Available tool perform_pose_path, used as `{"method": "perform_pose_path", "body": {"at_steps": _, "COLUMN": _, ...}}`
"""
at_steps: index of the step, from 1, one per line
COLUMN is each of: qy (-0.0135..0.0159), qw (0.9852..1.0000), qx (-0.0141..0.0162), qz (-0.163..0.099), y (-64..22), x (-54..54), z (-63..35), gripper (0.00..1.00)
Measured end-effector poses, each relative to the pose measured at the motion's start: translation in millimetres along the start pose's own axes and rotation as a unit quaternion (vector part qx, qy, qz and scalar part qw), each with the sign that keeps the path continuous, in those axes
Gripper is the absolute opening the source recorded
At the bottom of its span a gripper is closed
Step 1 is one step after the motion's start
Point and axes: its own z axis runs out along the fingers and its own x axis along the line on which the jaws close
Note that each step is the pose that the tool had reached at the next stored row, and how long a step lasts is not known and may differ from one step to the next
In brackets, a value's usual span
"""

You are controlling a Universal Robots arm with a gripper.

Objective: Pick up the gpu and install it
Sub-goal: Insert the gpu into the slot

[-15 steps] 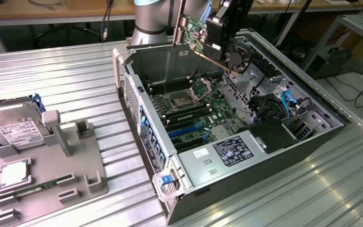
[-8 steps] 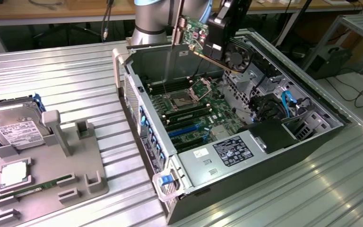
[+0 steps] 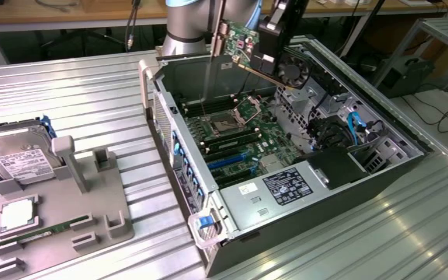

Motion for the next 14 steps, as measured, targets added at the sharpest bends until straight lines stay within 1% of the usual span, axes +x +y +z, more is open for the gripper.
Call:
{"method": "perform_pose_path", "body": {"at_steps": 5, "qy": -0.0005, "qw": 0.9999, "qx": -0.0004, "qz": -0.017, "y": 0.0, "x": 0.0, "z": 0.0, "gripper": 0.28}}
{"method": "perform_pose_path", "body": {"at_steps": 14, "qy": -0.0012, "qw": 0.999, "qx": -0.0011, "qz": -0.045, "y": 0.0, "x": 0.0, "z": 0.0, "gripper": 0.28}}
